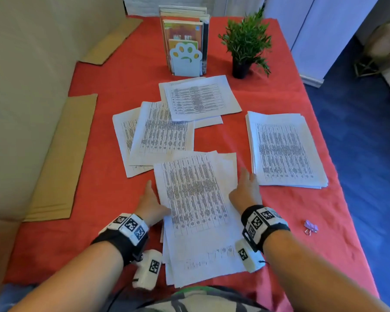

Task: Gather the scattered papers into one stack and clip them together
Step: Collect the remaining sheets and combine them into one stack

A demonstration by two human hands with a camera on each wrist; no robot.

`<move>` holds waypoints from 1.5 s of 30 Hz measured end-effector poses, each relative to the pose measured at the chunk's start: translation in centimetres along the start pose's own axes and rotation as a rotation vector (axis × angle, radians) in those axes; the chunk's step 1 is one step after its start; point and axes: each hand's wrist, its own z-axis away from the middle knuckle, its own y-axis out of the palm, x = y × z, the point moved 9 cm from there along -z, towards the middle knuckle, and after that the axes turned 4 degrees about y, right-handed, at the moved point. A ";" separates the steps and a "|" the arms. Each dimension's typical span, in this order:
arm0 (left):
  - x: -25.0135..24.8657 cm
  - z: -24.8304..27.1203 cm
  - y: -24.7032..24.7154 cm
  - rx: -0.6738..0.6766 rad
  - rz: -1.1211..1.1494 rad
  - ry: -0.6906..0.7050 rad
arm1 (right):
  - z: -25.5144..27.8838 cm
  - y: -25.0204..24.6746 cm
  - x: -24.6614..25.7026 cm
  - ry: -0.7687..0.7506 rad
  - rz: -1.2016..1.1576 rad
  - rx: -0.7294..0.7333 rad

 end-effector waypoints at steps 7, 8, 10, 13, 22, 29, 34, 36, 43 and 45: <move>-3.4 -3.9 -9.8 -0.441 -0.065 -0.052 | -5.6 -0.2 8.5 -0.390 0.352 0.044; -3.4 -4.9 -10.5 -0.460 -0.065 -0.076 | -6.4 0.3 9.6 -0.419 0.399 0.068; -3.4 -6.6 -11.4 -0.470 -0.088 -0.111 | -7.9 1.5 11.0 -0.460 0.490 0.096; -3.0 -8.3 -11.7 -0.474 -0.076 -0.162 | -10.1 3.5 11.3 -0.463 0.569 0.122; -4.0 -11.1 -11.9 -0.419 -0.159 -0.074 | -13.5 5.2 10.6 -0.386 0.551 0.122; -4.5 -12.5 -12.0 -0.336 -0.179 -0.092 | -14.0 5.1 10.5 -0.414 0.582 0.104; -4.3 -13.2 -12.0 -0.315 -0.194 -0.109 | -13.4 4.6 9.3 -0.448 0.623 0.107; -4.7 -13.5 -12.2 -0.347 -0.214 -0.044 | -13.3 4.4 9.0 -0.455 0.637 0.107; -5.5 -12.7 -12.7 -0.484 -0.131 0.118 | -13.6 4.1 9.0 -0.535 0.657 0.181; -5.6 -12.4 -12.9 -0.507 -0.095 0.152 | -12.8 4.1 8.4 -0.592 0.651 0.191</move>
